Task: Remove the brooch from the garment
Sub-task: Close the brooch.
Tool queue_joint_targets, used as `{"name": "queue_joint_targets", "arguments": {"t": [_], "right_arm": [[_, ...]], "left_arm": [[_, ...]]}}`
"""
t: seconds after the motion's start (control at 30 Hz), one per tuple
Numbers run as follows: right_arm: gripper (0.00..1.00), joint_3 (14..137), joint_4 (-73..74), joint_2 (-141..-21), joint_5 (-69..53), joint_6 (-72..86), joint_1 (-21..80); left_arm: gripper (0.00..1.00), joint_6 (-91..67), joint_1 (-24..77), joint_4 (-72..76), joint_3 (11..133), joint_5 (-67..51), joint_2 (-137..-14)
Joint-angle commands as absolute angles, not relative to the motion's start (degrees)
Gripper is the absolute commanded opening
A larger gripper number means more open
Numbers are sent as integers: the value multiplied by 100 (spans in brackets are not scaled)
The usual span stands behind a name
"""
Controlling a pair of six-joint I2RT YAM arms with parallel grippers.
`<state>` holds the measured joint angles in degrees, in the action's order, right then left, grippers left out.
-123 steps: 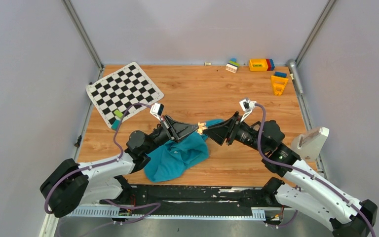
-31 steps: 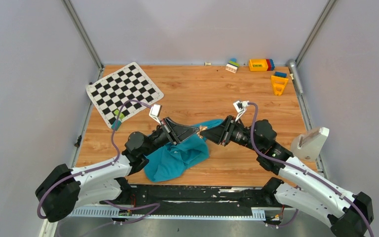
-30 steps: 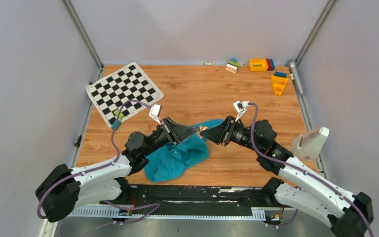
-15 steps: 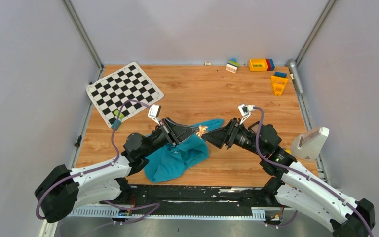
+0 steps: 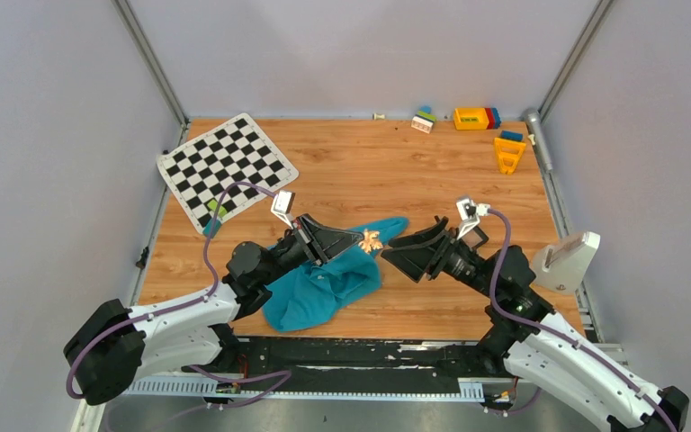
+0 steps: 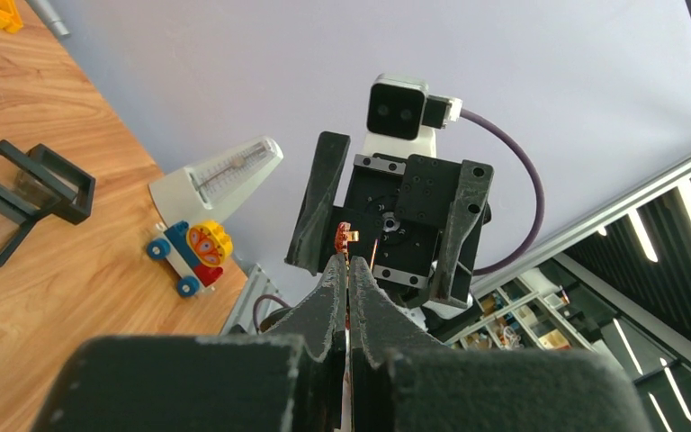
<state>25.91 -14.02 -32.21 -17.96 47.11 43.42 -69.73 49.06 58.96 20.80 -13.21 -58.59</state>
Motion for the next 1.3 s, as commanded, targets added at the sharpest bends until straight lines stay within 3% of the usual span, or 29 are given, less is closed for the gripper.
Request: {"name": "queue_joint_targets", "arguments": {"t": [0.0, 0.37, 0.67, 1.03, 1.2, 1.27], "right_arm": [[75, 2530, -1491, -2919, -1336, 4574, 4333], [58, 2569, -2067, -3334, -2017, 4157, 4333], [24, 2524, -2180, -3444, -2049, 4223, 4337], [15, 2604, -1859, -3398, -2019, 4230, 4334], [2, 2916, -1189, -3563, -1824, 4232, 4333], [2, 2997, -963, -3569, -1784, 4221, 4333]], "left_arm": [[0, -6892, 4928, 6030, 2201, -1332, -5821], [0, -7192, 4968, 6365, 2284, -1516, -6056], [0, -7310, 4983, 6688, 2242, -1548, -6222], [0, -7269, 4987, 6692, 2224, -1515, -6273], [22, -7203, 4992, 6703, 2250, -1650, -6344], [30, -7146, 4992, 6558, 2253, -1671, -6262]]}}
